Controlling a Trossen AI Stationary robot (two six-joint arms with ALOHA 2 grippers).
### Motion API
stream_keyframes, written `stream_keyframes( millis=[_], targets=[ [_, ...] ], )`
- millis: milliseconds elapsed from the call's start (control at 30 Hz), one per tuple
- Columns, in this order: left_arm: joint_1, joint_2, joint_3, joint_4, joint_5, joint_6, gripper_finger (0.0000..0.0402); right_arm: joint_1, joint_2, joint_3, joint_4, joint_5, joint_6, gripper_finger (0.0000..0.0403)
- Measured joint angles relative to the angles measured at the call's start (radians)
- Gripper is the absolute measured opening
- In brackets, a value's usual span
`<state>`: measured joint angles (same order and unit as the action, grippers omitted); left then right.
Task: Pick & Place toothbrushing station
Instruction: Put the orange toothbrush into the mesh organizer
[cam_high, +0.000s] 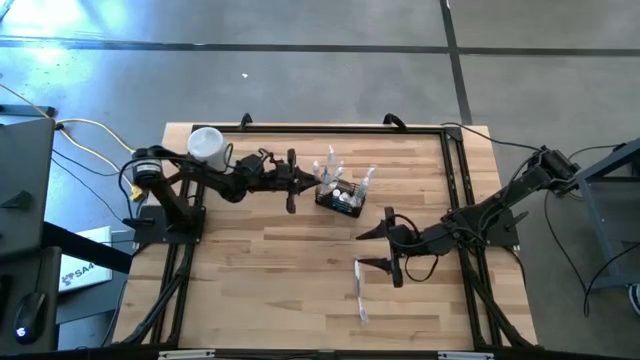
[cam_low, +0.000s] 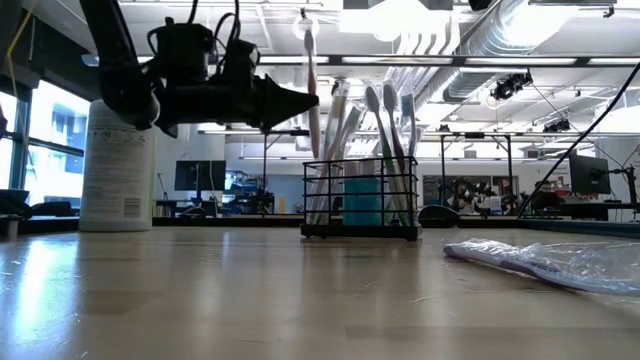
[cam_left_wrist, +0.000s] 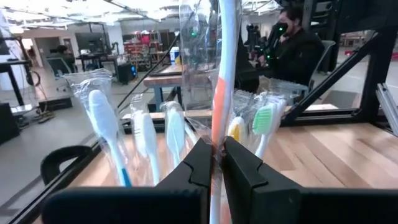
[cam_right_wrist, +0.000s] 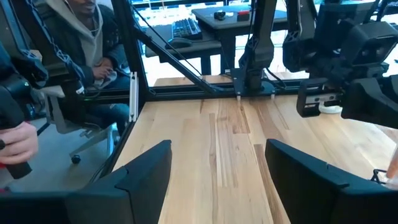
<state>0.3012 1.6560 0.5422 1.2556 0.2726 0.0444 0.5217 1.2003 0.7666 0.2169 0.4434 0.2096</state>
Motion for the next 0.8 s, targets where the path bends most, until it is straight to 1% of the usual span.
stream_keyframes(
  millis=[200,367,500,567,667,800],
  targets=[
    [0.0,0.043,0.003,-0.046,-0.047,0.02,0.0013,0.0,0.0,0.0,-0.005,-0.002,0.019,0.0252],
    [0.012,0.074,0.002,-0.024,-0.062,0.03,0.0013,0.0,0.0,0.0,-0.021,-0.005,0.027,0.0252],
    [0.036,0.106,0.003,-0.006,-0.041,-0.038,0.0012,0.0,0.0,0.0,-0.027,-0.004,0.03,0.0252],
    [0.039,0.13,0.003,0.038,-0.004,-0.057,0.0012,0.0,0.0,0.0,-0.027,-0.005,0.03,0.0252],
    [0.039,0.157,0.003,0.097,0.007,-0.081,0.0012,0.0,0.0,0.0,-0.027,-0.004,0.03,0.0252],
    [0.039,0.176,0.019,0.094,0.017,-0.097,0.0012,0.0,0.0,0.0,-0.027,-0.004,0.03,0.0252]
  ],
)
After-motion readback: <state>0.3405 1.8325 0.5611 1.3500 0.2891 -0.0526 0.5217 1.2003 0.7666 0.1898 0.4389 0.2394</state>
